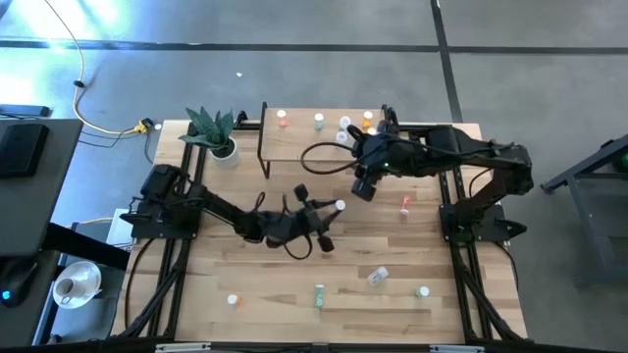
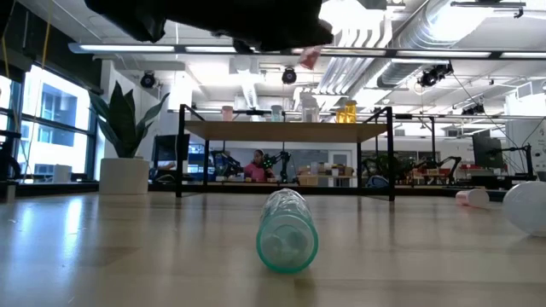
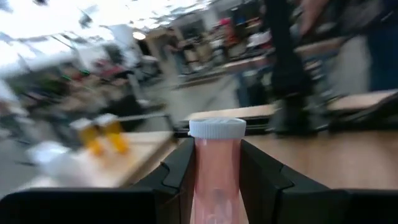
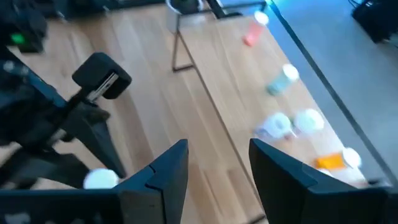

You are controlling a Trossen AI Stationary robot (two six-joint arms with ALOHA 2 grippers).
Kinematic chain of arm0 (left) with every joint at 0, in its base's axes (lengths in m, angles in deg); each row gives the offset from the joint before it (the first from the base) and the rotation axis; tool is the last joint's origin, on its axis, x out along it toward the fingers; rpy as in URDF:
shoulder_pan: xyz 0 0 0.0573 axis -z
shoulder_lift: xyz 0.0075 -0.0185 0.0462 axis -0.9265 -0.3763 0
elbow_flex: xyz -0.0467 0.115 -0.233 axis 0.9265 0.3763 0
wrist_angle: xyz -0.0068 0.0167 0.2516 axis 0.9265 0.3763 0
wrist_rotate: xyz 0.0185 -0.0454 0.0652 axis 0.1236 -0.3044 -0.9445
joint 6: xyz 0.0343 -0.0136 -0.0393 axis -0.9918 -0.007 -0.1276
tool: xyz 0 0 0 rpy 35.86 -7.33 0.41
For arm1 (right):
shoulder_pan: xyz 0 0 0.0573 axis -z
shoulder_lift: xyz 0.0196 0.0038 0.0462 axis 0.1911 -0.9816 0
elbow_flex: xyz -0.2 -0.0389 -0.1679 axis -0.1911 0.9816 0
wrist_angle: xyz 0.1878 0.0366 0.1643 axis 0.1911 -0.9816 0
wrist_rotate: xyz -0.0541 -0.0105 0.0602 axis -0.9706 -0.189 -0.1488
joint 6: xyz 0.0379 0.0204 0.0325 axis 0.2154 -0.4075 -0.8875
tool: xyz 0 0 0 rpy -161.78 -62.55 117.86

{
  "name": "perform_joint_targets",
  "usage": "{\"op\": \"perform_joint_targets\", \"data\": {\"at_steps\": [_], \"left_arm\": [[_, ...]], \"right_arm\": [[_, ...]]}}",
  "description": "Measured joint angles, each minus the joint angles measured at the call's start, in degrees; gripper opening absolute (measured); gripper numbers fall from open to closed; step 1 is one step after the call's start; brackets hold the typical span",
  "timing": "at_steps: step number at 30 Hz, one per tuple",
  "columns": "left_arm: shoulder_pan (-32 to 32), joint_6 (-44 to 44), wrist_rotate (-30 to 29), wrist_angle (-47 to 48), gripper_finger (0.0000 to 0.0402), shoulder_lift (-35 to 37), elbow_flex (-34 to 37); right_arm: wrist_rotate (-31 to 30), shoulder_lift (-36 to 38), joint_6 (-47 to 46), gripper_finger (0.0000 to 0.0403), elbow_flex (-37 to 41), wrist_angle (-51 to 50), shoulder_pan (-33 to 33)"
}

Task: Pick and place medicine bottles onto shelf by color
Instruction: Put the bottom pink pill bottle aligned with the other pink pill bottle on the shelf

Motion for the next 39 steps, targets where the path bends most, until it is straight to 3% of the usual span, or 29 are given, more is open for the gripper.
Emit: {"op": "perform_joint_targets", "data": {"at_steps": [7, 12, 15, 23, 27, 31, 39], "left_arm": [[-3.7, 19.5, 22.9, 1.1, 0.0091, 0.0, 0.0], [-6.2, 25.4, 35.3, 1.6, 0.0091, 1.3, 0.6], [-6.7, 25.3, 36.0, 1.1, 0.0091, 4.1, 2.9], [-6.7, 22.3, 30.3, -1.0, 0.0091, 15.0, 13.3], [-6.7, 22.3, 29.4, -5.0, 0.0091, 19.8, 18.4], [-6.7, 22.2, 29.6, -9.2, 0.0091, 23.6, 22.8], [-6.0, 21.8, 33.0, -19.0, 0.0091, 26.4, 28.5]], "right_arm": [[-1.2, 0.0, -1.3, 0.0161, 0.5, -7.2, -0.1], [-0.9, 0.7, -2.8, 0.0161, 5.2, -9.5, -2.8], [-1.8, 2.8, -4.4, 0.0161, 11.0, -9.3, -5.4], [-4.5, 11.4, -13.8, 0.0161, 27.8, -1.7, -11.6], [-4.7, 14.7, -13.2, 0.0161, 35.6, 7.9, -13.8], [-7.3, 15.8, -7.4, 0.0161, 43.5, 24.0, -15.4], [-8.4, 12.7, 12.8, 0.0161, 59.5, 71.5, -15.5]]}}
